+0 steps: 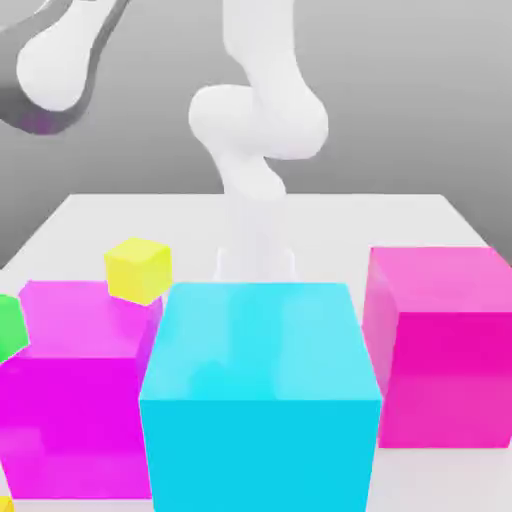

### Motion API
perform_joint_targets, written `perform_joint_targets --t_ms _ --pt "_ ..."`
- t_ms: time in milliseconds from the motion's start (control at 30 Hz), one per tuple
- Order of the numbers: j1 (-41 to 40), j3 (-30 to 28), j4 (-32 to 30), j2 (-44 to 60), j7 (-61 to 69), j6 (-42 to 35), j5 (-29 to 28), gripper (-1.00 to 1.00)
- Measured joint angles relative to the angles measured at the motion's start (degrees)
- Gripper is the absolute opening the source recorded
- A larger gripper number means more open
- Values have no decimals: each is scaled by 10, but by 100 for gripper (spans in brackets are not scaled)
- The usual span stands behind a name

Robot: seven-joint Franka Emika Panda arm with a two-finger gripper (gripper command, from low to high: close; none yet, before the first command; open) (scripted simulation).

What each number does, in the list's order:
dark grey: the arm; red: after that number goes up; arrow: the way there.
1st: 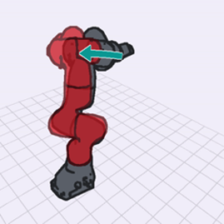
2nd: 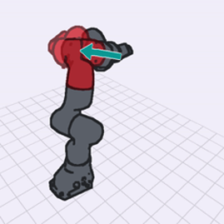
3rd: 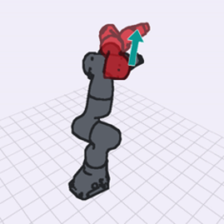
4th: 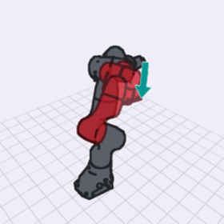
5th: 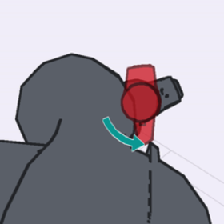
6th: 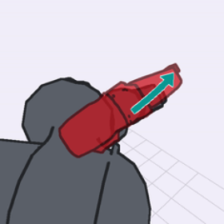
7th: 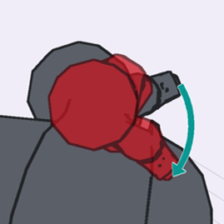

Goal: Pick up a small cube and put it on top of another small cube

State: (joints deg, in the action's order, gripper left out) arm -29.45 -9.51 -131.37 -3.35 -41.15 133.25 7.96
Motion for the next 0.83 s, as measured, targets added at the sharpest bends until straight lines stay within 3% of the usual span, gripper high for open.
perform_joint_targets --t_ms 400,567,700,733,833 --pt "64 27 140 -20 160 -177 -18 -100" --pt "68 29 155 -3 220 -201 -60 -100" --pt "61 30 109 28 234 -134 -75 -100" --pt "60 31 97 34 235 -115 -75 100" --pt "60 31 97 34 235 -115 -75 100"
